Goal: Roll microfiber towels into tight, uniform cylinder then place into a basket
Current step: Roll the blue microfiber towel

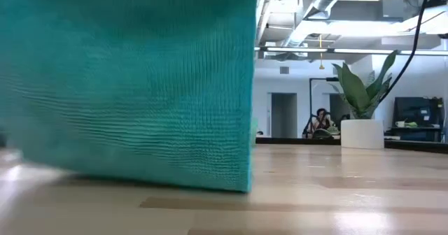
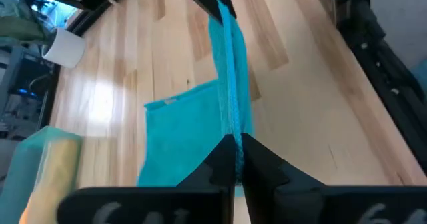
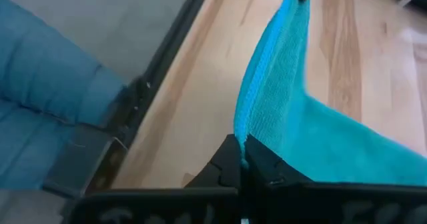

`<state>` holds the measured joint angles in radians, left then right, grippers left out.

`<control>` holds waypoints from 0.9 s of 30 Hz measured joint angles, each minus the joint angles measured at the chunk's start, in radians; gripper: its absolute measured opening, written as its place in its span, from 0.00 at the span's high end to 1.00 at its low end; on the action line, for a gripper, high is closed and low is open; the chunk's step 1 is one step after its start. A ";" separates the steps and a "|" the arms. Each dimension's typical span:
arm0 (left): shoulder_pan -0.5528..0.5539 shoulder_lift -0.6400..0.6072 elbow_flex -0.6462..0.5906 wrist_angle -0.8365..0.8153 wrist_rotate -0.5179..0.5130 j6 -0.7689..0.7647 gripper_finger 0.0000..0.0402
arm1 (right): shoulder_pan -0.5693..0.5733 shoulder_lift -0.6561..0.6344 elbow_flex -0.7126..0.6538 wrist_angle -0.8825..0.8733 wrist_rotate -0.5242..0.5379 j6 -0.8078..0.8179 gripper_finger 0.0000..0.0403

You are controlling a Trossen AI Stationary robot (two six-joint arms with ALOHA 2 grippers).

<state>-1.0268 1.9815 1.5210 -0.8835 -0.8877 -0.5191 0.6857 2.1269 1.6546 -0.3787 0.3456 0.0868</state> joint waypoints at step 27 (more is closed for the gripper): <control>0.237 -0.003 -0.211 -0.203 0.036 -0.427 0.99 | -0.139 0.007 -0.118 -0.080 0.325 0.289 0.96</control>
<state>-0.7898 1.9785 1.3105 -1.0869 -0.8522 -0.9463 0.5470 2.1338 1.5368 -0.4592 0.6710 0.3758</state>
